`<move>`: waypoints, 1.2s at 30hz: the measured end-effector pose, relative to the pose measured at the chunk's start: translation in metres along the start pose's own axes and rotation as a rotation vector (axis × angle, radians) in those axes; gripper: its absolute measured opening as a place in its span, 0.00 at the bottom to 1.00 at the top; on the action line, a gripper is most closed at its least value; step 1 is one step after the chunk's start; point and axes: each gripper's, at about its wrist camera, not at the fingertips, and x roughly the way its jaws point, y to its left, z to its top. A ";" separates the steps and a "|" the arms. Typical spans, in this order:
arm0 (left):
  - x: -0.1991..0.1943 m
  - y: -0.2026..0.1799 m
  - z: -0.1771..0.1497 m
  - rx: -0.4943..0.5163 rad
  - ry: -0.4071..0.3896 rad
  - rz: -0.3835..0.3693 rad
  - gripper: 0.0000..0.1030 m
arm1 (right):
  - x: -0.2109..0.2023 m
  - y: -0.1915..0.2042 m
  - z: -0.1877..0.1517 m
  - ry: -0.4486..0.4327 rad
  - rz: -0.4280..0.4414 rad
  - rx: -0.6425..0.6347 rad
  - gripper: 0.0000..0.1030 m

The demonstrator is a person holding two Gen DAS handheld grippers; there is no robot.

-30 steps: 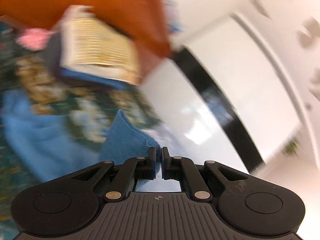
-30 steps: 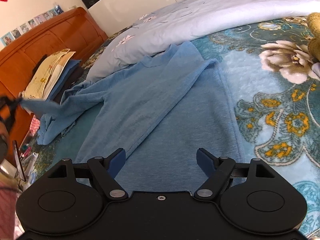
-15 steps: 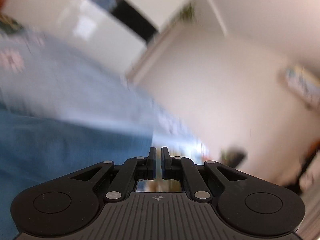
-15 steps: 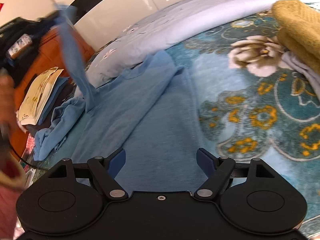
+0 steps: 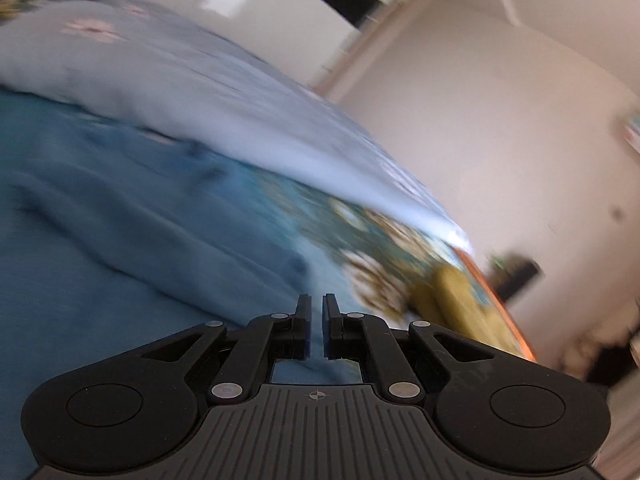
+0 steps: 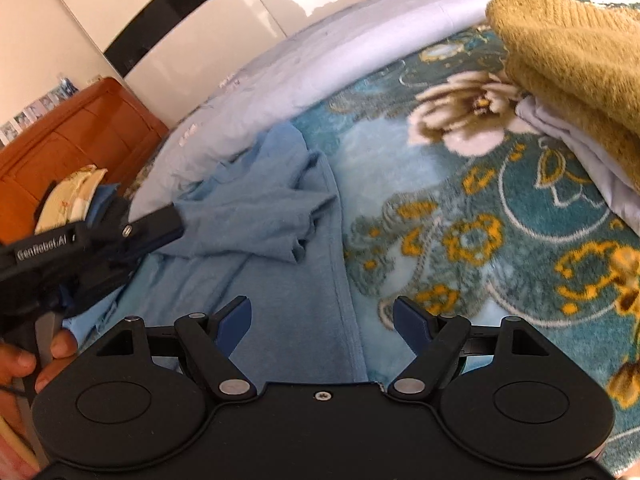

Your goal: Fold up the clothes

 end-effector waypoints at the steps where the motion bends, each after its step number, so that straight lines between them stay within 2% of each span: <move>1: -0.004 0.012 0.006 -0.034 -0.010 0.038 0.03 | 0.000 0.000 0.002 -0.009 0.004 0.003 0.76; 4: -0.016 0.047 0.023 -0.136 -0.039 0.153 0.05 | 0.004 0.002 0.008 -0.028 0.023 0.040 0.76; 6: -0.015 0.067 0.030 -0.199 -0.047 0.165 0.09 | 0.007 0.003 0.012 -0.043 0.055 0.065 0.76; 8: -0.014 0.086 0.036 -0.262 -0.055 0.175 0.18 | 0.013 0.005 0.015 -0.043 0.088 0.085 0.76; 11: -0.013 0.114 0.045 -0.356 -0.067 0.190 0.20 | 0.026 0.006 0.019 -0.013 0.127 0.127 0.75; 15: -0.006 0.144 0.055 -0.453 -0.079 0.194 0.21 | 0.045 0.001 0.021 0.033 0.142 0.204 0.69; 17: -0.002 0.154 0.057 -0.490 -0.088 0.192 0.28 | 0.051 -0.003 0.023 0.036 0.162 0.246 0.68; 20: 0.003 0.164 0.059 -0.527 -0.116 0.188 0.35 | 0.055 -0.003 0.025 0.041 0.173 0.272 0.64; 23: 0.007 0.173 0.062 -0.549 -0.147 0.190 0.35 | 0.060 -0.002 0.027 0.047 0.170 0.273 0.64; 27: 0.004 0.186 0.064 -0.606 -0.242 0.150 0.36 | 0.060 -0.003 0.030 0.035 0.175 0.287 0.64; 32: 0.001 0.191 0.060 -0.620 -0.274 0.130 0.39 | 0.057 0.000 0.030 0.044 0.157 0.260 0.64; 36: 0.004 0.196 0.053 -0.633 -0.270 0.152 0.40 | 0.039 0.013 0.041 -0.013 0.145 0.177 0.64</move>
